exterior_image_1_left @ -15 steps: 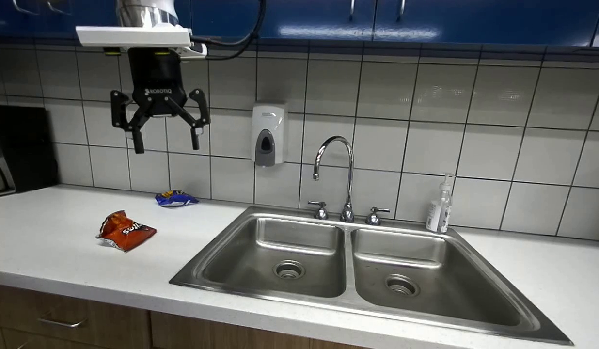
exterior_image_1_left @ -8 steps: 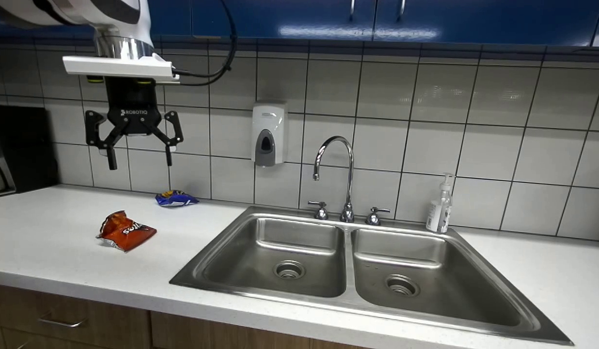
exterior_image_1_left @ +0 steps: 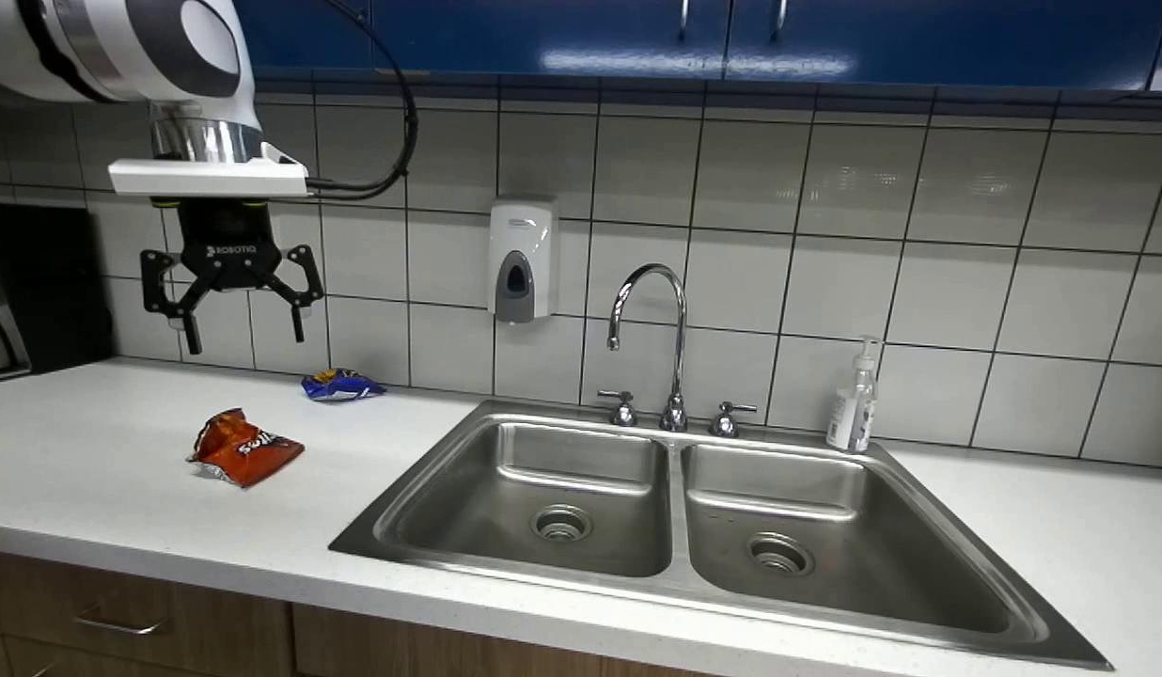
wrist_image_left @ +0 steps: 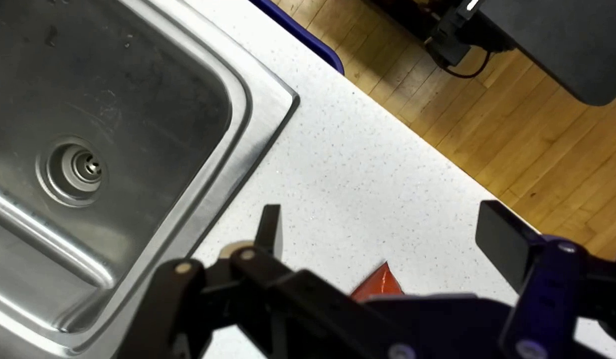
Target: Place the red bag of doritos in the left sink
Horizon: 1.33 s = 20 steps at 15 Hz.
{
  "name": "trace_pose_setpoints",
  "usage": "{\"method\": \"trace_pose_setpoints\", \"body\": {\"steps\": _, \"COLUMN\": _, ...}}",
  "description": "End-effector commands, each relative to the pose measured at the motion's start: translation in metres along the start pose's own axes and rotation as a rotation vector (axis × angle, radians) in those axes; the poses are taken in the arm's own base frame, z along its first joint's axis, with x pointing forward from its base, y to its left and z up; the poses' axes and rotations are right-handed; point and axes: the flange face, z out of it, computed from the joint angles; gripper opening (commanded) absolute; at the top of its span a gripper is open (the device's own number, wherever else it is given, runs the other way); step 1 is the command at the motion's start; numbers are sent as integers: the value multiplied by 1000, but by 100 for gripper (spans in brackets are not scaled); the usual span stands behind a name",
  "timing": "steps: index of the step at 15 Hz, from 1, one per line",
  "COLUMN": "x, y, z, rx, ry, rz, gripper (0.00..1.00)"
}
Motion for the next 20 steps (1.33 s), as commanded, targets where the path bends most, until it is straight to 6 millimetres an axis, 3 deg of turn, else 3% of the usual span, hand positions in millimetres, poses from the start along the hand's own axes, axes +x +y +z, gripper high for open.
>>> {"method": "trace_pose_setpoints", "body": {"steps": 1, "x": 25, "y": -3, "z": 15, "rx": 1, "ry": 43, "rz": -57, "gripper": 100}}
{"method": "trace_pose_setpoints", "body": {"steps": 10, "x": 101, "y": -12, "z": 76, "rx": 18, "ry": 48, "rz": -182, "gripper": 100}}
{"method": "trace_pose_setpoints", "body": {"steps": 20, "x": 172, "y": -14, "z": 103, "rx": 52, "ry": 8, "rz": -344, "gripper": 100}}
